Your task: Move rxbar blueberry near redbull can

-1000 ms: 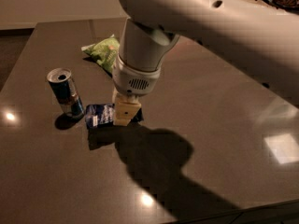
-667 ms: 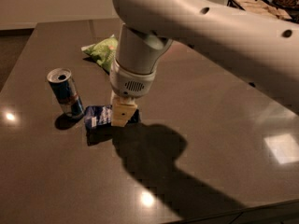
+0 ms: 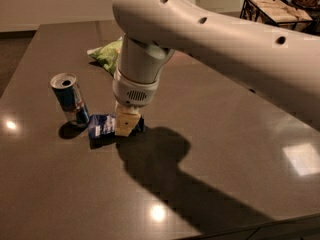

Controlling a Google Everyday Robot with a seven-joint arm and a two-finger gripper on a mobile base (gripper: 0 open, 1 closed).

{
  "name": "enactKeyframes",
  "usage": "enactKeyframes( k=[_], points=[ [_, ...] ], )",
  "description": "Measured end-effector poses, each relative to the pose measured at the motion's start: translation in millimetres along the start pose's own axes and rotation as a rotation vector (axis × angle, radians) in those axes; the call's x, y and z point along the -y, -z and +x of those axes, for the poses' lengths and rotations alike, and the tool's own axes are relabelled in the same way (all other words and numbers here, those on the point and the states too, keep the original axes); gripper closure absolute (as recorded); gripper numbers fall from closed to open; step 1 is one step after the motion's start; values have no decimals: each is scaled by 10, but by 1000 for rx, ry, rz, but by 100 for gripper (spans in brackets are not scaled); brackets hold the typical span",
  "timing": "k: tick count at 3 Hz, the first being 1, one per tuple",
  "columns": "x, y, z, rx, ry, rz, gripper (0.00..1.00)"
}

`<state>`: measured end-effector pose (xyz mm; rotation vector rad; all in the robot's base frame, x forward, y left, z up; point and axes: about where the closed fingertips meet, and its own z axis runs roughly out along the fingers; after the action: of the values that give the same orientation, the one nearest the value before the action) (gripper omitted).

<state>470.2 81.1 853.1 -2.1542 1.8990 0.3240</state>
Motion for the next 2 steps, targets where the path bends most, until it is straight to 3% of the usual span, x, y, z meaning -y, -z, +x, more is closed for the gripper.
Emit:
enactKeyframes(
  k=[2],
  points=[
    [29, -68, -30, -7, -9, 4, 35]
  ],
)
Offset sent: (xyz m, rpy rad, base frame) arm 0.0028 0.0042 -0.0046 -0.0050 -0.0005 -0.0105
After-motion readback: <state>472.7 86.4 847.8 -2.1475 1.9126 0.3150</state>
